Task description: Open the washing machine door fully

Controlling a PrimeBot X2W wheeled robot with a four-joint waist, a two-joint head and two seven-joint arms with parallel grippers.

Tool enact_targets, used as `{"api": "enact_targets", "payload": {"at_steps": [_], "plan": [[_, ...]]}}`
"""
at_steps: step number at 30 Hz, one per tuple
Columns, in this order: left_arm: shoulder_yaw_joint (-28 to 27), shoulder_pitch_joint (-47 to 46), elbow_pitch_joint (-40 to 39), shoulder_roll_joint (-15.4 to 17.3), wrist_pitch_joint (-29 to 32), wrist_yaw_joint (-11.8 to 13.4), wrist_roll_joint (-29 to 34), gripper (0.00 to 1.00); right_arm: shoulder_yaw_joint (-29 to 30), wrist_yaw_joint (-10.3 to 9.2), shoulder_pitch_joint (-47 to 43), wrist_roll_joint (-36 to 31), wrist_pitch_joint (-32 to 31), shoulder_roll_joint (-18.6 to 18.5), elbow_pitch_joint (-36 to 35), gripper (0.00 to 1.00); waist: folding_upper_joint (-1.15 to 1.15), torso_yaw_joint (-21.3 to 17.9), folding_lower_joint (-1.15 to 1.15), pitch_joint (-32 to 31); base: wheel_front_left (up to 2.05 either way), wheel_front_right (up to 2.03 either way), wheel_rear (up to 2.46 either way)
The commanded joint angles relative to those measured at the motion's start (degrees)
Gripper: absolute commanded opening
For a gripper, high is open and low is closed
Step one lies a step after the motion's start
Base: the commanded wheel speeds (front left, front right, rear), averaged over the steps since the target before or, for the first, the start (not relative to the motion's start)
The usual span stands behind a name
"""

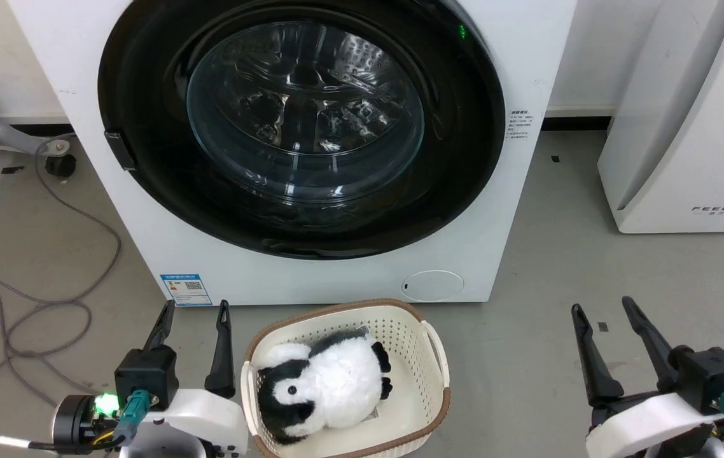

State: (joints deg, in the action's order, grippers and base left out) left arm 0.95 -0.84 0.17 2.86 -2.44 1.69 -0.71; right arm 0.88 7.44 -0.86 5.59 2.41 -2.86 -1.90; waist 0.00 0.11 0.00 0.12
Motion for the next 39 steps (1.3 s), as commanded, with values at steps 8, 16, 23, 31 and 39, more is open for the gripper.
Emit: {"api": "enact_targets", "payload": {"at_steps": [8,16,23,31,39], "plan": [[0.39,0.55,-0.62,0.01,-1.52,1.17,-0.58,1.00,0.20,0.01,-0.38,2.22,1.56,0.00,-0.91,1.00,0.00,0.12,0.00,0.02,0.00,0.00,0.00],[0.59,0.64,-0.72,0.01,-2.48,1.68,-0.51,1.00,0.43,0.01,-0.16,6.82,2.52,0.00,-1.19,0.00,0.00,0.21,0.00,0.10,0.00,0.00,0.00],[0.83,0.89,-0.77,0.01,-3.32,2.15,-0.65,1.00,0.24,0.02,0.05,21.24,3.36,-0.01,0.57,0.00,0.00,0.37,0.00,0.10,0.00,0.00,0.00],[1.01,1.15,-0.80,0.01,-4.16,2.64,-0.85,1.00,-1.71,0.02,0.60,38.20,4.19,-0.01,1.38,0.00,0.00,0.51,0.00,0.15,0.00,0.00,0.00],[1.27,1.23,-0.84,0.01,-5.11,3.15,-0.84,1.00,0.09,0.02,2.00,55.72,1.33,-0.01,2.32,0.00,0.00,0.64,0.00,0.43,0.00,0.00,0.00]]}}
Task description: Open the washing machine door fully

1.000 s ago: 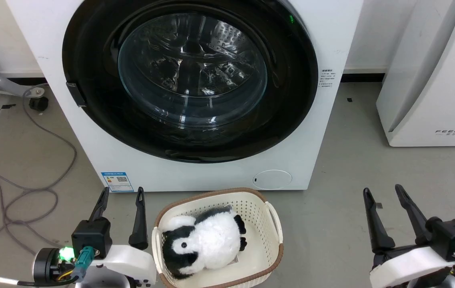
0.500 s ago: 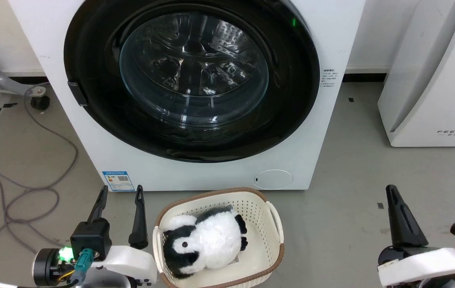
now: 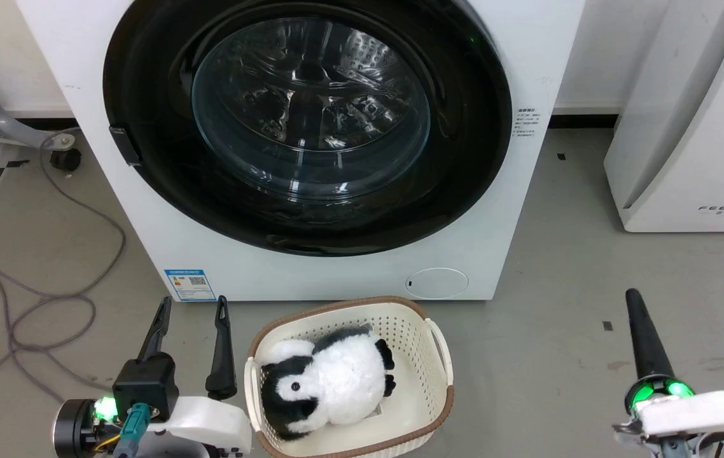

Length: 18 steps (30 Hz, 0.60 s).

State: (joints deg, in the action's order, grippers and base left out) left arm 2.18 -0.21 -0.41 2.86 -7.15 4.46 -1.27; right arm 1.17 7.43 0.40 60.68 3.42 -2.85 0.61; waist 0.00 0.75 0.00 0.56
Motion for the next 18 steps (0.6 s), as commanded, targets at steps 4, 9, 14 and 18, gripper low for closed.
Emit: {"api": "enact_targets", "payload": {"at_steps": [4,9,14,18], "plan": [[0.12,0.44,-0.36,0.01,-0.89,0.50,-0.18,1.00,1.74,0.04,2.55,5.43,-1.74,-0.02,1.96,0.00,0.00,0.13,0.00,0.56,0.00,0.00,0.00],[0.29,-0.18,-0.55,0.01,-1.49,0.64,-0.09,1.00,4.25,0.04,5.98,9.02,-3.67,-0.08,4.75,0.00,0.00,0.53,0.00,1.98,0.00,0.00,0.00],[0.53,-1.55,-0.90,0.01,-2.09,0.86,0.14,1.00,6.28,0.04,10.80,12.28,-5.19,-0.81,7.65,0.00,0.00,1.15,0.00,4.43,0.00,0.00,0.00],[1.06,-3.13,-1.02,0.01,-2.57,0.84,0.36,1.00,7.60,0.04,15.19,14.58,-6.02,-2.03,10.31,0.00,0.00,2.04,0.00,6.55,0.00,0.00,0.00]]}}
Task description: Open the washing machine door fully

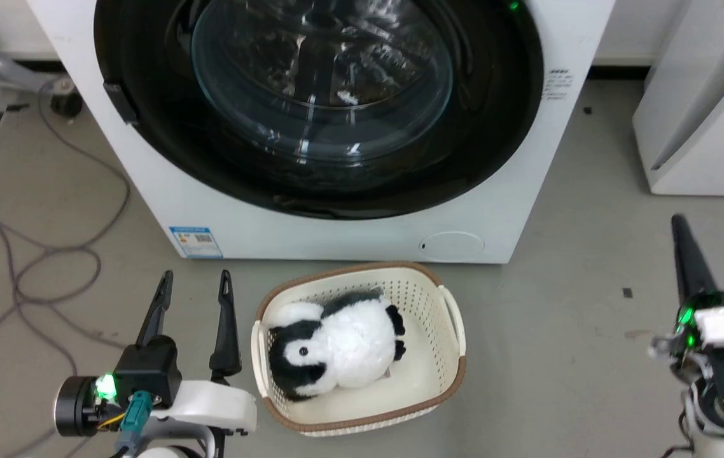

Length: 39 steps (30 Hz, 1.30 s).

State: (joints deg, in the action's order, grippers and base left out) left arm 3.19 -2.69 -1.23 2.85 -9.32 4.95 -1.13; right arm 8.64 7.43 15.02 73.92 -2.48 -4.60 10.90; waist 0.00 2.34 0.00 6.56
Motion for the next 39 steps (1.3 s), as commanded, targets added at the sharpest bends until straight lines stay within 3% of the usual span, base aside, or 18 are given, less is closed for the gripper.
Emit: {"api": "enact_targets", "payload": {"at_steps": [1,16,27,39], "plan": [[0.17,-1.02,-0.21,0.02,-0.51,0.31,0.31,1.00,0.41,0.04,1.70,1.94,-0.36,-0.58,0.75,0.00,0.00,0.67,0.00,1.06,0.00,0.00,0.00],[1.25,-6.17,-1.13,0.03,-2.31,1.65,-0.04,1.00,2.81,0.05,21.81,9.97,-2.10,-5.70,13.71,0.00,0.00,3.89,0.00,9.11,0.00,0.00,0.00],[3.18,-9.53,-1.71,0.03,-3.62,3.55,-1.09,1.00,-0.42,0.05,36.74,12.24,-4.10,-10.00,23.34,0.00,0.00,7.13,0.00,14.99,0.00,0.00,0.00],[5.10,-11.85,-1.88,0.03,-5.06,5.51,-2.16,1.00,-3.89,0.05,47.54,15.58,-5.13,-11.50,31.13,0.00,0.00,9.90,0.00,19.01,0.00,0.00,0.00]]}}
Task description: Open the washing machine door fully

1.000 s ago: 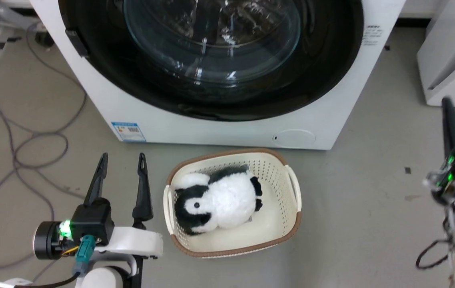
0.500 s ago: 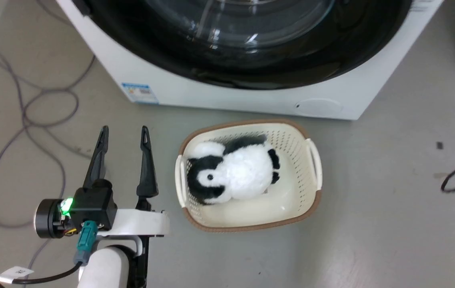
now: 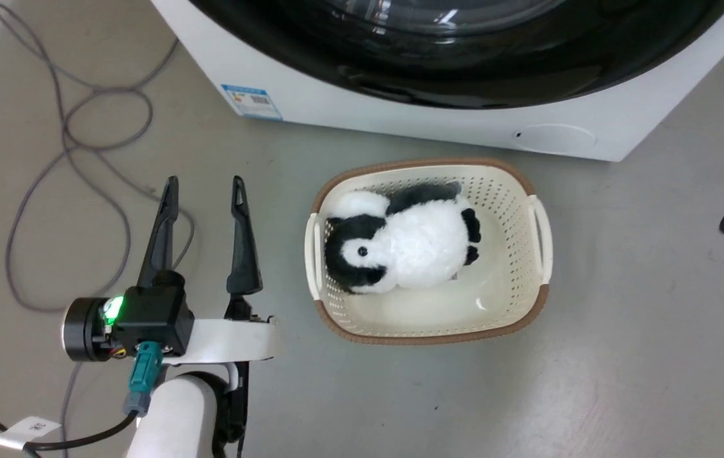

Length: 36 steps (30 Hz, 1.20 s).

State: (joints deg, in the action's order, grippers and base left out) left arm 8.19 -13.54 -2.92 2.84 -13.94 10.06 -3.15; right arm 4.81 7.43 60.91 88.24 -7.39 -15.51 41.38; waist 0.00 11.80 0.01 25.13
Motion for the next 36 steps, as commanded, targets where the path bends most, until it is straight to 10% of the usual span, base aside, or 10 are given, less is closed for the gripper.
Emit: {"api": "enact_targets", "payload": {"at_steps": [1,36], "plan": [[0.30,-1.20,-0.19,0.04,-0.56,0.57,-0.27,1.00,-0.39,0.05,2.39,1.63,-0.67,-0.83,1.05,0.00,0.00,0.68,-0.01,0.73,0.00,0.00,0.00],[-1.70,3.92,3.79,0.04,-1.06,-1.12,0.78,1.00,-11.60,0.06,-15.36,1.35,-16.76,-0.31,-8.36,0.00,0.00,-2.75,-0.01,-9.19,0.00,0.00,0.00]]}}
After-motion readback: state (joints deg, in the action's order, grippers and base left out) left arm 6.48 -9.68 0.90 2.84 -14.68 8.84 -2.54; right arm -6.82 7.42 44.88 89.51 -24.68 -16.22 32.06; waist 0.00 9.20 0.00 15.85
